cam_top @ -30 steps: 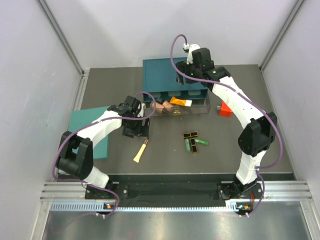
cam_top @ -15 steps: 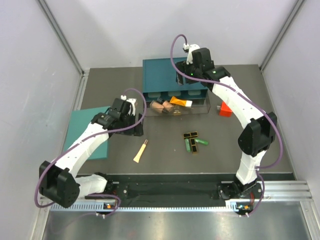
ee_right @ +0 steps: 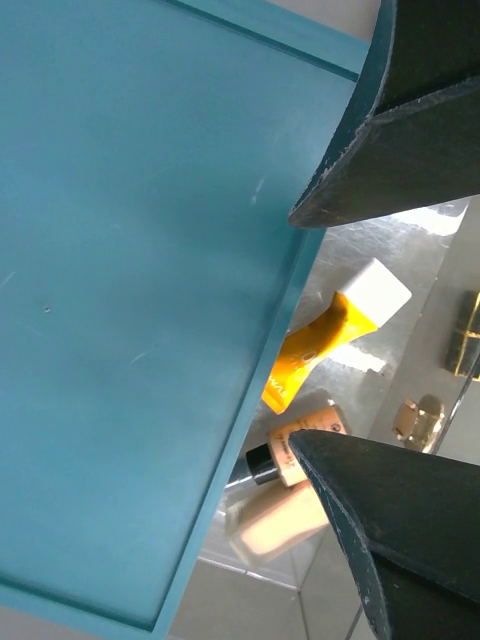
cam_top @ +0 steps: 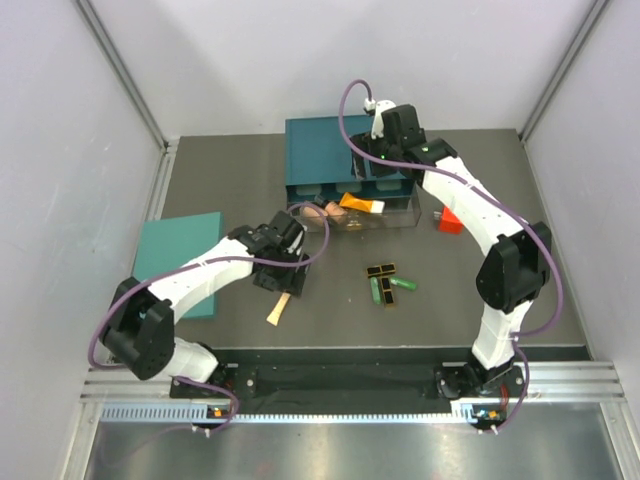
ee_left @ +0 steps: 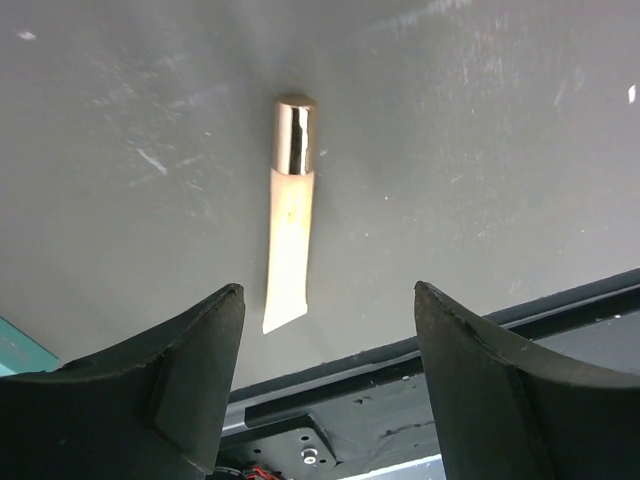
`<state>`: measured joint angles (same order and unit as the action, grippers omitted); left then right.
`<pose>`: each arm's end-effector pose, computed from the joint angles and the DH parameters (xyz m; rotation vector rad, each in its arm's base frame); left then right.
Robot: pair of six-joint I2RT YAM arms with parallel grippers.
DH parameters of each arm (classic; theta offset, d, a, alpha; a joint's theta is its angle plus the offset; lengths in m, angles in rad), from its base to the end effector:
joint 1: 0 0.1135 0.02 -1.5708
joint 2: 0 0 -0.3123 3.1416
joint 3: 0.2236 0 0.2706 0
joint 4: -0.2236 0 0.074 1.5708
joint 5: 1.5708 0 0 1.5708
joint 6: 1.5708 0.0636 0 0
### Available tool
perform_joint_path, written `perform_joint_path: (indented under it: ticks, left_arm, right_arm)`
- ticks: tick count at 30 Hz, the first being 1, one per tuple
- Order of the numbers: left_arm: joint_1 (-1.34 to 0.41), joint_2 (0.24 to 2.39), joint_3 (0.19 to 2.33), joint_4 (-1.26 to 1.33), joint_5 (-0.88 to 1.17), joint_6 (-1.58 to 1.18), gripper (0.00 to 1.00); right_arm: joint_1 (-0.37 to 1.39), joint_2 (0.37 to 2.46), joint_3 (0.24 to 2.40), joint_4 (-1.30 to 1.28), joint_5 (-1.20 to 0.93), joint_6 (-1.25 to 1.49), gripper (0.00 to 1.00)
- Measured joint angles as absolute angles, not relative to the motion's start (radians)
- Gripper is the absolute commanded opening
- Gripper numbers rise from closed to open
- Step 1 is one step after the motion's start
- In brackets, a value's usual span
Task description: Organize the makeup
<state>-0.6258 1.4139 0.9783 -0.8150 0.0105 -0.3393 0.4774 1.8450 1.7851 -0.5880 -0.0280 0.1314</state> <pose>0.2258 -0.1640 0.2344 0.4099 2.8245 -0.2271 0.4266 0.2227 0.3752 -0.4015 2.2069 0.3643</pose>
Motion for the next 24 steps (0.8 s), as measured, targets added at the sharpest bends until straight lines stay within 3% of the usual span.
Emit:
perform_joint_path:
  ticks: [10,22,24]
  left_arm:
    - [-0.670,1.504,0.978,-0.815,-0.064,-0.373,0.71]
    - [-0.673,1.626,0.934,-0.765,-0.082,-0.398,0.34]
    - [-0.673,1.626,0.935,-0.760,-0.073,-0.398,0.19]
  right_arm:
    - [0.469,1.845,1.740,-0.584,-0.033,0.135,0.81]
    - [0.448,1.845,1.741,-0.589,-0.044,0.135,0.81]
    - [0.446,1.845,1.742,-0.594,-0.044,0.134,0.81]
